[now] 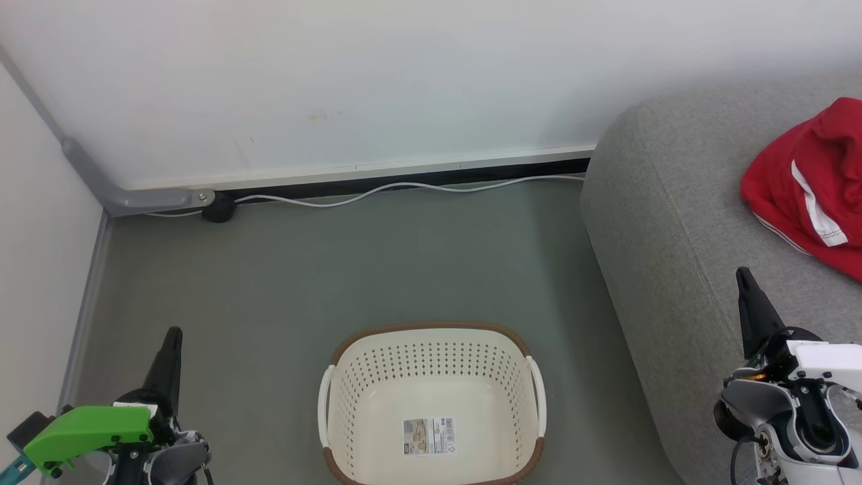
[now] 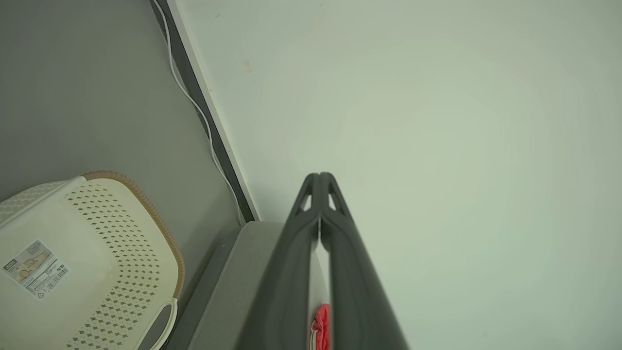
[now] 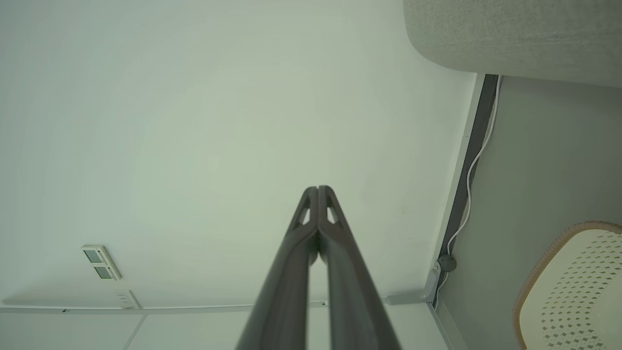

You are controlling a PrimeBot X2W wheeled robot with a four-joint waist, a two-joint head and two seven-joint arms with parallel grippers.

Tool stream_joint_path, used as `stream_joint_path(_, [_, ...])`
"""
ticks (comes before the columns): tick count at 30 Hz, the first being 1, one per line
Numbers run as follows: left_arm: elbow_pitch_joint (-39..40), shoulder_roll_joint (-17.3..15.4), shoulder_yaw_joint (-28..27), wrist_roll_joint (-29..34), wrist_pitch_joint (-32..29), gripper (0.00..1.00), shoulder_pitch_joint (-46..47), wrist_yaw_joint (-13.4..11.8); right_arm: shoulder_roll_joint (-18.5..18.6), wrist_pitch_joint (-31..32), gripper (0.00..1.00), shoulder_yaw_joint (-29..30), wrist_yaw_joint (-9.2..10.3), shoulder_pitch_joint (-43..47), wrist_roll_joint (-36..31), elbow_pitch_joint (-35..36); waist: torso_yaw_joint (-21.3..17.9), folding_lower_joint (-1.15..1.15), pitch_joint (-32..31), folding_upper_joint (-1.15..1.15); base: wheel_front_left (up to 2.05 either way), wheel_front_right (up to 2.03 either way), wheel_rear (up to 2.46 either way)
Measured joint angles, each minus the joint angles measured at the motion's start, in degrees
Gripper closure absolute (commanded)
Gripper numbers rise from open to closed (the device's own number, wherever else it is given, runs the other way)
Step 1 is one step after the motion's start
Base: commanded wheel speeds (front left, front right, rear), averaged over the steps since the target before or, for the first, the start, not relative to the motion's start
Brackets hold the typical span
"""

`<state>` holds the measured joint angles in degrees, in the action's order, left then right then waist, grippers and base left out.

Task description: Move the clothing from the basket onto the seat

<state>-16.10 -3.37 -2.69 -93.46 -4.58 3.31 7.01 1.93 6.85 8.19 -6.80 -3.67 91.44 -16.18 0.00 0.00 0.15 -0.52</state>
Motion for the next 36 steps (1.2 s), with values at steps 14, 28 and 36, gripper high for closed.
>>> stream_joint_path(14, [0.0,0.0,0.0,0.0,-0.2,1.00,0.0,0.0,0.0,0.0,1.00,0.0,0.00,0.0,0.0,0.0,0.0,0.00,0.0,0.00,0.00,0.00,0.00])
stream_joint_path(28, [0.0,0.0,-0.1,0.0,-0.3,1.00,0.0,0.0,0.0,0.0,1.00,-0.1,0.00,0.0,0.3,0.1,0.0,0.00,0.0,0.00,0.00,0.00,0.00])
stream_joint_path(36, [0.0,0.1,-0.1,0.0,-0.4,1.00,0.0,0.0,0.0,0.0,1.00,-0.1,0.00,0.0,0.3,0.1,0.0,0.00,0.0,0.00,0.00,0.00,0.00])
